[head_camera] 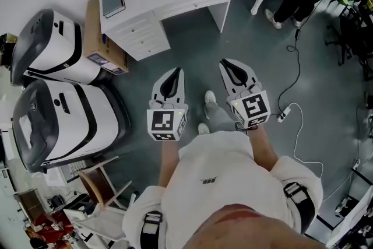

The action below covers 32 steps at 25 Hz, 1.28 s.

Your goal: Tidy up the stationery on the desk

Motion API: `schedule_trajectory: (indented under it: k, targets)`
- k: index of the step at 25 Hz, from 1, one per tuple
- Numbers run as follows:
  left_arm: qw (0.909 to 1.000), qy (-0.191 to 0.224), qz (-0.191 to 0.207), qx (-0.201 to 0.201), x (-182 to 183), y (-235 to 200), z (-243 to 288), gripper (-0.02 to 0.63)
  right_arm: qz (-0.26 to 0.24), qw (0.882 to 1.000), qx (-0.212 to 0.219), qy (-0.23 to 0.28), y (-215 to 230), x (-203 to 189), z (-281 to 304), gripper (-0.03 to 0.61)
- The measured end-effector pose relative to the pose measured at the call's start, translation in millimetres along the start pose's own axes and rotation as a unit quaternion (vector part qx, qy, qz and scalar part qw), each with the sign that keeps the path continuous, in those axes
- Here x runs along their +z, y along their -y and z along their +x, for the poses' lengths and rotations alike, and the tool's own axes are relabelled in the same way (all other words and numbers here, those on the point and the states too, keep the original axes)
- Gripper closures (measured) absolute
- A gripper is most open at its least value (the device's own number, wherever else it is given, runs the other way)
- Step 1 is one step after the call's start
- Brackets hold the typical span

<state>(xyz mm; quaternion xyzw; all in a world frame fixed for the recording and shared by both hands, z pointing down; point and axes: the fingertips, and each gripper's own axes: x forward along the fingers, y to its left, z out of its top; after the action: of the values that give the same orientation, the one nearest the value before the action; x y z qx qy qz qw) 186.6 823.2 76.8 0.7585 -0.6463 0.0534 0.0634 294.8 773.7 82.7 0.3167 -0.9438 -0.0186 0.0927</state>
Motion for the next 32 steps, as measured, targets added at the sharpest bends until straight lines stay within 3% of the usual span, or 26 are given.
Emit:
schedule_trajectory:
  k: [11, 32]
  targets:
    - [0.9999, 0.001, 0.008, -0.015, 12, -38, 78, 0.614, 0.003, 1.0, 0.003, -0.004, 50, 5, 79, 0.575]
    - [0.9997, -0.003, 0.002, 0.025, 43, -114, 255, 0.614, -0.005, 0.999, 0.043, 0.004, 173, 22, 239, 0.546]
